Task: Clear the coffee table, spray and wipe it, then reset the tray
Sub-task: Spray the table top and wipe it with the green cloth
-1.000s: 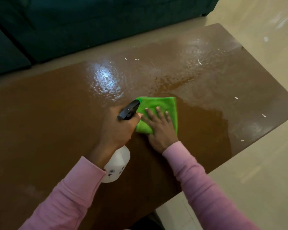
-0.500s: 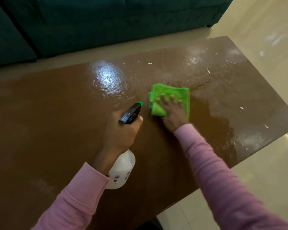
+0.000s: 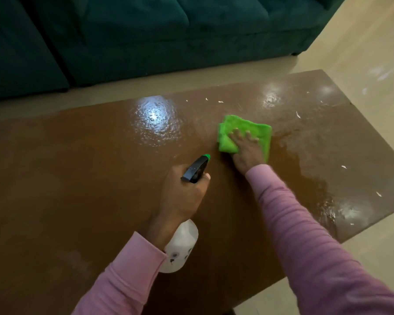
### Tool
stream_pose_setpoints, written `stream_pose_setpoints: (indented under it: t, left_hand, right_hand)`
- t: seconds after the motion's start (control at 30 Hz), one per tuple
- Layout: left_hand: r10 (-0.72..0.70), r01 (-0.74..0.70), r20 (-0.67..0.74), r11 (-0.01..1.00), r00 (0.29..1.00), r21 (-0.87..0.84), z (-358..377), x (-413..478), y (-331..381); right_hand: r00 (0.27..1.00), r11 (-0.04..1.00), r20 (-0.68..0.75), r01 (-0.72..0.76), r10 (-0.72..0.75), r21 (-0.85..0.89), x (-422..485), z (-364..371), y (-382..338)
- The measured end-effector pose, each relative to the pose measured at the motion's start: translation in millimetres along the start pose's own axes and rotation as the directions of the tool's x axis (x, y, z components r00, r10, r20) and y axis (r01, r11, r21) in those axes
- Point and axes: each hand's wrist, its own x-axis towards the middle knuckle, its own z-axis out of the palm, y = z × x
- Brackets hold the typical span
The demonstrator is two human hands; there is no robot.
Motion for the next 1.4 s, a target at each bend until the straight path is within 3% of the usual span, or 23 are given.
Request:
stream_pose_setpoints:
  t: [0.1, 0.2, 0.37, 0.47, 0.53, 0.63, 0.73, 0.83, 1.0, 1.1, 1.27, 1.4]
  left_hand:
    - [-0.037, 0.037, -0.026, 0.999, 0.999, 0.012, 3.8, 4.6, 3.5]
    - [-0.139, 0.139, -0.055, 0.99, 0.989, 0.01, 4.4, 10.2, 3.4]
    - [-0.252, 0.251, 0.017, 0.968, 0.968, 0.024, 10.1, 24.9, 3.2]
    - [-0.239, 0.239, 0.0, 0.97, 0.971, 0.047, 12.7, 31.0, 3.2]
    - [-0.25, 0.251, -0.02, 0.966, 0.968, 0.06, 16.4, 33.0, 4.6]
    - [-0.27, 0.273, -0.044, 0.959, 0.962, 0.072, 23.4, 36.7, 7.7]
    - [-0.285, 0.288, -0.05, 0.952, 0.957, 0.1, 27.5, 40.0, 9.3]
    - [-0.308, 0.313, -0.059, 0.944, 0.949, 0.102, 28.7, 39.8, 9.5]
    - [-0.3, 0.307, -0.071, 0.945, 0.951, 0.114, 28.4, 33.9, 12.5]
    - [-0.305, 0.311, -0.065, 0.941, 0.95, 0.134, 30.1, 33.8, 13.3]
    - [-0.302, 0.306, -0.057, 0.945, 0.952, 0.112, 28.4, 39.7, 13.0]
    - [-0.299, 0.304, -0.063, 0.947, 0.952, 0.102, 23.6, 41.7, 10.4]
  right_hand:
    - [0.967, 0.967, 0.022, 0.254, -0.254, -0.019, -16.4, 17.8, -57.1]
    - [0.926, 0.926, 0.041, 0.376, -0.375, -0.031, -30.5, 16.3, -40.1]
    - [0.991, 0.991, -0.014, 0.135, -0.136, -0.017, 6.3, -8.2, 57.0]
    - [0.998, 0.998, -0.007, 0.066, -0.066, -0.021, 37.3, -14.7, 48.8]
    - [0.991, 0.991, -0.013, 0.13, -0.13, -0.018, 44.1, -12.6, 19.2]
    - [0.939, 0.939, 0.006, 0.343, -0.343, -0.006, 25.8, -1.3, -20.1]
    - [0.889, 0.889, 0.02, 0.457, -0.457, 0.018, 4.9, 1.4, -8.0]
    - [0.911, 0.91, -0.014, 0.413, -0.412, 0.031, 11.5, -4.5, 37.0]
    - [0.987, 0.987, -0.014, 0.159, -0.159, 0.004, 60.6, -22.0, 53.5]
    - [0.971, 0.971, -0.006, 0.238, -0.238, -0.001, 67.8, -16.1, 5.2]
    - [0.865, 0.865, 0.026, 0.5, -0.501, 0.036, 19.6, -0.5, -28.0]
    - [0.921, 0.92, -0.025, 0.39, -0.389, 0.039, 34.8, -7.9, 23.2]
